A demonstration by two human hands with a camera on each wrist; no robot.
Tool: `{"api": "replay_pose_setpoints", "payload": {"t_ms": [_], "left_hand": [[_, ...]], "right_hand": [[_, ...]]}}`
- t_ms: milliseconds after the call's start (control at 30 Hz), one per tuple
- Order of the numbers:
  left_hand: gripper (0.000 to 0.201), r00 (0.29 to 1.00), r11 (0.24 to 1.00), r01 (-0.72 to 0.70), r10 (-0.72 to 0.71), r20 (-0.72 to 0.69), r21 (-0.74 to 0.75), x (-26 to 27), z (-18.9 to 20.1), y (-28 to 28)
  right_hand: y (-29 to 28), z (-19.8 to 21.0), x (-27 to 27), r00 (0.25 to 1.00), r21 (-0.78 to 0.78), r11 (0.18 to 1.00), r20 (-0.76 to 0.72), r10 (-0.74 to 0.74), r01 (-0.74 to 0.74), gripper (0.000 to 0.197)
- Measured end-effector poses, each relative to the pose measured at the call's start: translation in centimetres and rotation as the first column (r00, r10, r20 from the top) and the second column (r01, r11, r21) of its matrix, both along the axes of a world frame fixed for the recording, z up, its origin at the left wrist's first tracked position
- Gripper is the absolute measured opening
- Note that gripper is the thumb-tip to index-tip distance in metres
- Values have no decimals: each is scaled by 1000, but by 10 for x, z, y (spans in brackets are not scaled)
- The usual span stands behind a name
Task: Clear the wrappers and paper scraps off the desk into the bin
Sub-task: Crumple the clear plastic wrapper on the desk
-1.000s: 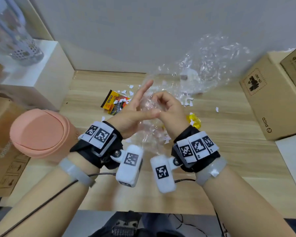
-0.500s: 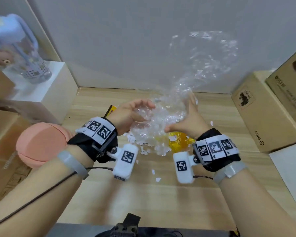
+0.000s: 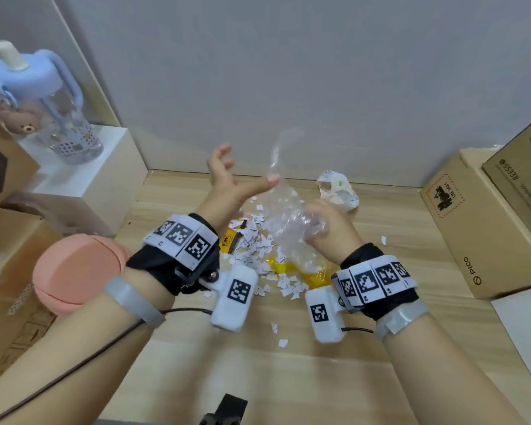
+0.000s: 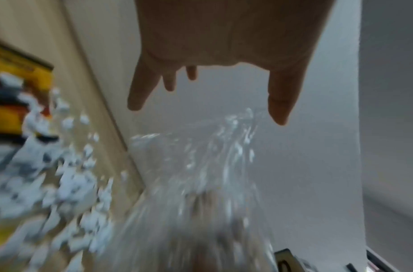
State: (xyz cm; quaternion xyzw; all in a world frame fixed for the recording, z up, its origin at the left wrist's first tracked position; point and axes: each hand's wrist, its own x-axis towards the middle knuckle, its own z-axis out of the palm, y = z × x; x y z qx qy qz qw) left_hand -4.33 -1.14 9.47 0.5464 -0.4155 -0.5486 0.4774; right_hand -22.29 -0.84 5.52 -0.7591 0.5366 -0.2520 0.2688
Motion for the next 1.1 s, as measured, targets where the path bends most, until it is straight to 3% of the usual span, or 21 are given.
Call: {"api": "replay_pose_setpoints", "payload": {"t_ms": [33, 100, 167, 233, 300, 400, 467, 500, 567, 600, 700, 800, 867, 1100], "left_hand": [[79, 998, 997, 30, -25, 58, -78, 3, 5, -3], [54, 963, 968, 226, -205, 172, -112, 6, 8, -9], [36, 883, 899, 438, -427, 197, -14, 3, 5, -6], [31, 838, 852, 517, -523, 154, 77, -3, -1, 2], [40, 845, 839, 512, -531, 68, 186, -7, -10, 7], [85, 826, 805, 561, -530, -190, 194, -8, -25, 6], [101, 792, 807, 572, -495, -356, 150, -3, -25, 2], [103, 777, 802, 580, -494, -389, 139, 0, -24, 0], [95, 758, 776, 620, -556, -342, 112, 6, -19, -2], [87, 757, 765, 635, -586, -289, 113, 7, -17, -2], [59, 820, 811, 566, -534, -205, 151, 6, -15, 0], [35, 870, 859, 485, -454, -190, 167, 7, -12, 2], [21, 881, 869, 466, -439, -175, 168, 8, -9, 3], [26, 923, 922, 360, -331, -194, 140, 1, -15, 5]], "right_hand": [[1, 1, 1, 993, 41, 994, -67, 102, -99, 28], [2, 3, 4, 972, 56, 975, -84, 220, -216, 28], [0, 7, 6, 986, 21, 989, 79, 146, -149, 30], [-5, 10, 6, 963, -20, 1000, 269, 16, -12, 25], [-7, 9, 9, 941, -71, 994, 334, -55, 83, 34], [-4, 8, 26, 917, -73, 983, 379, -126, 166, 50], [1, 3, 37, 914, -49, 988, 389, -117, 147, 35], [2, -1, 40, 940, -32, 991, 322, -111, 128, 31], [6, -7, 42, 993, 21, 999, 110, -42, 40, 66], [9, -9, 42, 998, 49, 999, 57, 2, -4, 74], [13, -3, 37, 980, 50, 994, 180, 85, -96, 56], [14, 9, 24, 940, 224, 935, 267, 212, -274, 83], [14, 13, 19, 930, 203, 921, 232, 285, -333, 97], [18, 13, 41, 978, -53, 987, 135, 157, -151, 78]]}}
